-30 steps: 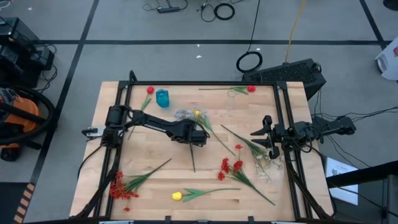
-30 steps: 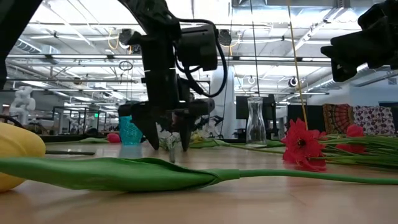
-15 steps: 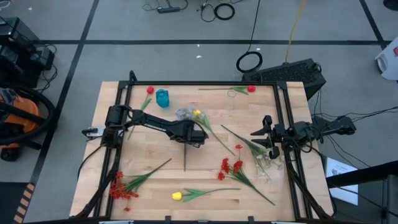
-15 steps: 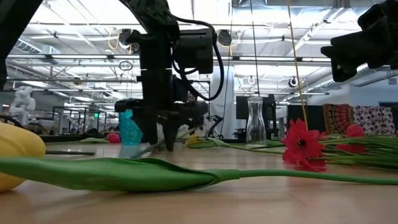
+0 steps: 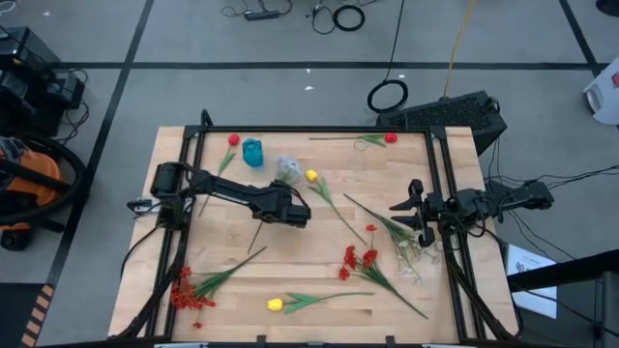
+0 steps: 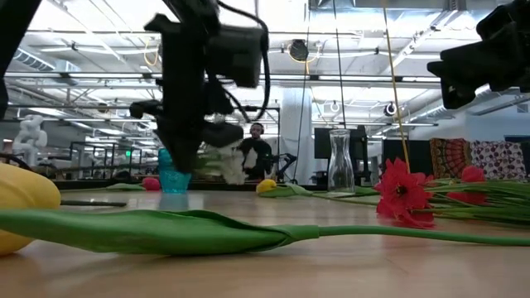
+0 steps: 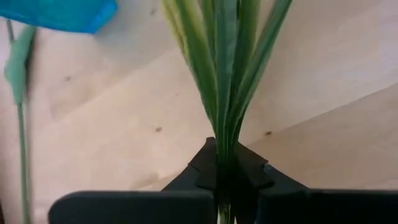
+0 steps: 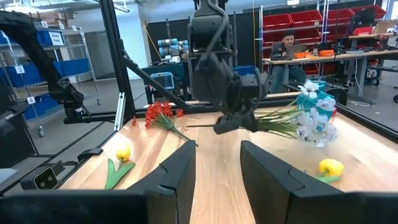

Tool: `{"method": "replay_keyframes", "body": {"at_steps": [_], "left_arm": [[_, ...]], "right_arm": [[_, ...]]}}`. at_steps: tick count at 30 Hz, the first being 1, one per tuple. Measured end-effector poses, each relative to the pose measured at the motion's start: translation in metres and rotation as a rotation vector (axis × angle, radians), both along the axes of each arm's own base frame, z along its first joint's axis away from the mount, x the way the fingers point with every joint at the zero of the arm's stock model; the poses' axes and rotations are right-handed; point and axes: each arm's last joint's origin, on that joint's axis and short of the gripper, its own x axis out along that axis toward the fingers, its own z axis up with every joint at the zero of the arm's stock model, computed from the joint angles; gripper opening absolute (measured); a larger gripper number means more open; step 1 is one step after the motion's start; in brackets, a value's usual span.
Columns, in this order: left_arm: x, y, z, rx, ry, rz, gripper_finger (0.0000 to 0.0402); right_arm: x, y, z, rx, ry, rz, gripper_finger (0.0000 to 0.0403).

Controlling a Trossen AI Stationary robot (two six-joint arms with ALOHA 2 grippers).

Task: Sort flowers into vase by color
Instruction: Put the top white flowers into the blue vase

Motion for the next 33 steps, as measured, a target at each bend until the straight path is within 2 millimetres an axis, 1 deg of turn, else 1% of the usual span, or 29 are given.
{"method": "replay_keyframes", "body": {"at_steps": [5,10,15,18,20,22,24,25,27,30,33], "left_arm": [[-0.014,-0.007,0.026,0.048,-0.204,-0.116,0.0009],[-0.033,-0.005,0.035,0.066,-0.453,-0.273,0.0008],[-0.058,0.010,0.034,0.112,-0.714,-0.364,0.0008],[-0.072,0.022,0.038,0.141,-0.939,-0.433,0.0008],[-0.080,0.030,0.045,0.186,-1.092,-0.545,0.0008],[-0.087,0.037,0.055,0.291,-1.201,-0.731,0.0008],[-0.093,0.043,0.064,0.452,-1.219,-0.917,0.0014],[-0.095,0.045,0.068,0.549,-1.194,-0.993,0.0019],[-0.098,0.052,0.073,0.732,-1.102,-1.081,0.0026],[-0.101,0.058,0.079,0.887,-1.012,-1.110,0.0026],[-0.106,0.067,0.083,0.948,-0.959,-1.019,0.0014]], "right_arm": [[0.000,0.000,0.000,-0.001,0.001,0.001,0.0118],[0.000,0.000,0.000,-0.001,0.001,0.001,0.0118],[0.000,0.000,0.000,-0.001,0.002,0.000,0.0118],[0.000,0.000,0.000,-0.001,0.002,0.001,0.0118],[0.000,0.000,0.000,-0.001,0.002,0.001,0.0118],[0.000,0.000,0.000,-0.001,0.002,0.000,0.0118],[0.000,0.000,0.000,-0.001,0.002,0.000,0.0118],[0.000,0.000,0.000,-0.001,0.002,0.000,0.0118],[0.000,0.000,0.000,-0.001,0.002,0.001,0.0118],[0.000,0.000,0.000,-0.001,0.002,0.000,0.0118],[0.000,0.000,0.000,-0.001,0.002,0.000,0.0118]]}}
